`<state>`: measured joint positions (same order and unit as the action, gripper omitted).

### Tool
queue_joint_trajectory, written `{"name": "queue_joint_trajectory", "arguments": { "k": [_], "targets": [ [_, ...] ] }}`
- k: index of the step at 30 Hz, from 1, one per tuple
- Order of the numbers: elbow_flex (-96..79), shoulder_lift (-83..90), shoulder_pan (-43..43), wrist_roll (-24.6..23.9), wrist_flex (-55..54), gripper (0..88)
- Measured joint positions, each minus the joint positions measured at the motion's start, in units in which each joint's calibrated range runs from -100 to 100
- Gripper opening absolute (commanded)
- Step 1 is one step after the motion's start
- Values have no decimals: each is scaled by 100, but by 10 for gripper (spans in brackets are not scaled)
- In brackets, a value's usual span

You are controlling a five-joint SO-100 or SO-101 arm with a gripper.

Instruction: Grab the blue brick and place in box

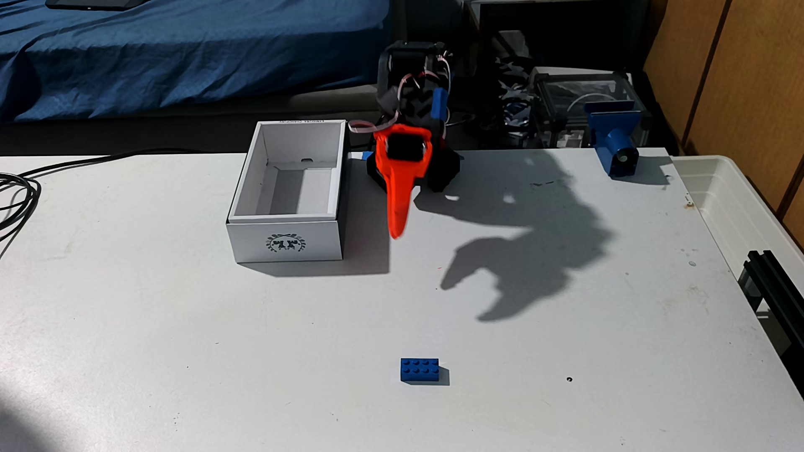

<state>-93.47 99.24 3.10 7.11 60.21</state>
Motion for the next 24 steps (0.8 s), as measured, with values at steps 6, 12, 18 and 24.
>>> {"name": "queue_joint_trajectory", "arguments": {
  "k": [6, 12, 18, 24],
  "targets": [
    [742, 0, 177, 142, 44, 196],
    [1404, 0, 185, 142, 422, 196],
    [2190, 8, 185, 142, 826, 194],
    [2924, -68, 185, 147, 1010, 196]
  ]
}}
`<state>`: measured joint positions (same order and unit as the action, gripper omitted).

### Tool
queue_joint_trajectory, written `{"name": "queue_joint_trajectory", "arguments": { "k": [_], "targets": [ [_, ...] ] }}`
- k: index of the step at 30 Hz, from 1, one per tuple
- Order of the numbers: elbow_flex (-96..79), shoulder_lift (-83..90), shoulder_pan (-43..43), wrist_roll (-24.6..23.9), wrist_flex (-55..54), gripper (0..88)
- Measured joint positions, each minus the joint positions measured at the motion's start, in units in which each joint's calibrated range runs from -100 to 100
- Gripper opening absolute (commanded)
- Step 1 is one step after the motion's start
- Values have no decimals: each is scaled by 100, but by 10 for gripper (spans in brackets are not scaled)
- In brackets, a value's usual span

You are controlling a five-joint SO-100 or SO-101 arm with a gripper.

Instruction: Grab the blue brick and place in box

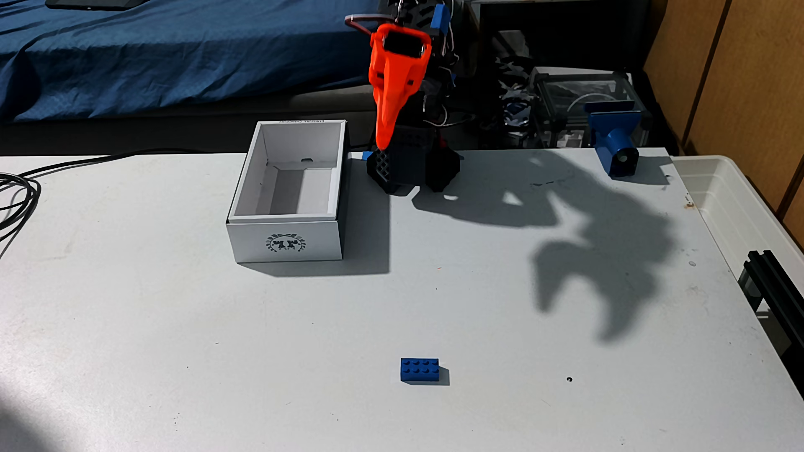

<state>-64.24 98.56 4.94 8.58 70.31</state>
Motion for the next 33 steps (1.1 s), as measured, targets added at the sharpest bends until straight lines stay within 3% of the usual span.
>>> {"name": "queue_joint_trajectory", "arguments": {
  "k": [21, 33],
  "targets": [
    [3228, -4840, 140, 0, 527, 196],
    [3692, -5988, 74, -5, 1072, 195]
  ]
}}
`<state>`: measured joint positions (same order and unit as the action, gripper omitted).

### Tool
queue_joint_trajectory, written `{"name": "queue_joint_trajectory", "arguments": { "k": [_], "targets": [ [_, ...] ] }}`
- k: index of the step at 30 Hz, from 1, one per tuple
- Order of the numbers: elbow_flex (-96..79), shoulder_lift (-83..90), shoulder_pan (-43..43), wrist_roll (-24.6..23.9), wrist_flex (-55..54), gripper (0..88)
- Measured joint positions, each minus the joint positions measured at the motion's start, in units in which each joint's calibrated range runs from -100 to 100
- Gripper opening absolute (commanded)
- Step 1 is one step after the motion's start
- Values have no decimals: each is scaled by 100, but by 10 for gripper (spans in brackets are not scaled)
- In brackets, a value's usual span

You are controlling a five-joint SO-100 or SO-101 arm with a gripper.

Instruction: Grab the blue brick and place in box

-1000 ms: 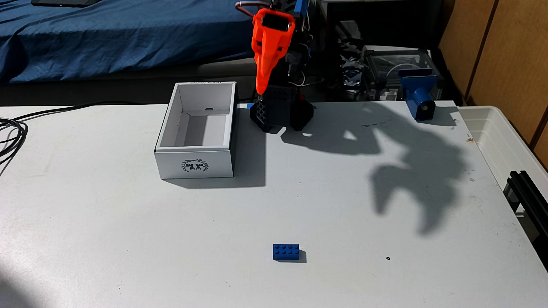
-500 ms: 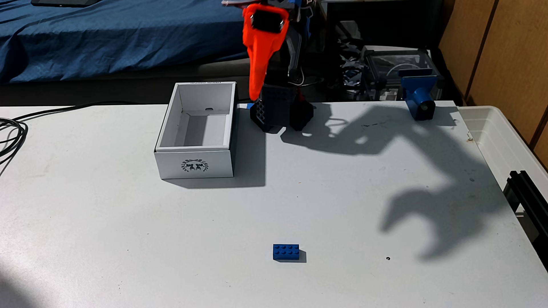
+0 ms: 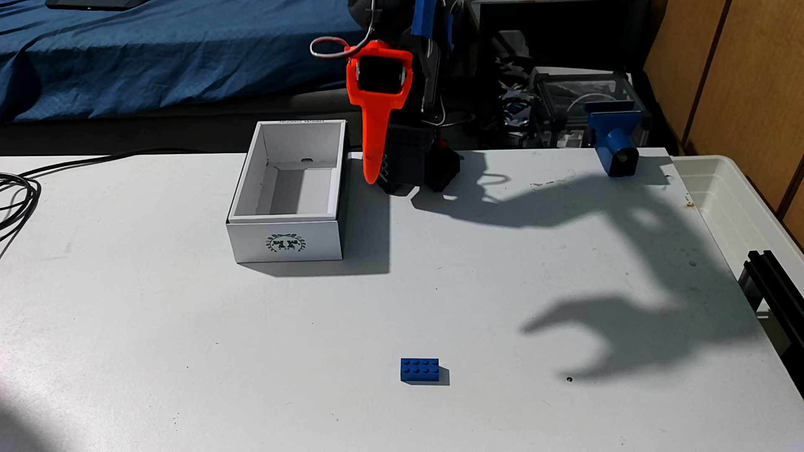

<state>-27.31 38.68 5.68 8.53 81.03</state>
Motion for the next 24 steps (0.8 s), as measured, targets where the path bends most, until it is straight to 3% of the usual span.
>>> {"name": "queue_joint_trajectory", "arguments": {
  "k": [24],
  "targets": [
    [-72, -2086, -177, -26, -395, 192]
  ]
}}
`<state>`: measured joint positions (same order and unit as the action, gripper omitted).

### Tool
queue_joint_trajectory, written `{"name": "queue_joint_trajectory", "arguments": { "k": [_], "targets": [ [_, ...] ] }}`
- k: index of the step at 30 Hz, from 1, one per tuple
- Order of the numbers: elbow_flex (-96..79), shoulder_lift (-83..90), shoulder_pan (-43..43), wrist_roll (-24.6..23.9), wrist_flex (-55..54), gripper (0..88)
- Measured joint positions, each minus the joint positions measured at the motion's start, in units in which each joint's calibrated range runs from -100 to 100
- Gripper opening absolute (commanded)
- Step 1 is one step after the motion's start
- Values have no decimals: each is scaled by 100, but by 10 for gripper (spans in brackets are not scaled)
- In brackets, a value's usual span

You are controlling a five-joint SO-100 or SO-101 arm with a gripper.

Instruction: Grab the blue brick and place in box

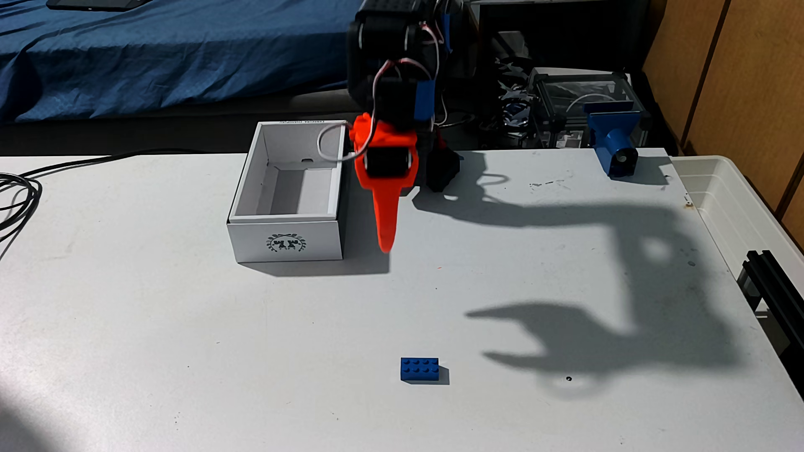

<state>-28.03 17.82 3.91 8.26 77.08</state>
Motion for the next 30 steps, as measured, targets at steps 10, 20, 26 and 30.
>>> {"name": "queue_joint_trajectory", "arguments": {
  "k": [10, 20, 26, 30],
  "targets": [
    [0, -566, -133, -332, -509, 190],
    [456, -1706, -443, -774, -509, 190],
    [1225, -2289, -443, -895, -509, 190],
    [1663, -2660, -524, -984, -509, 190]
  ]
}}
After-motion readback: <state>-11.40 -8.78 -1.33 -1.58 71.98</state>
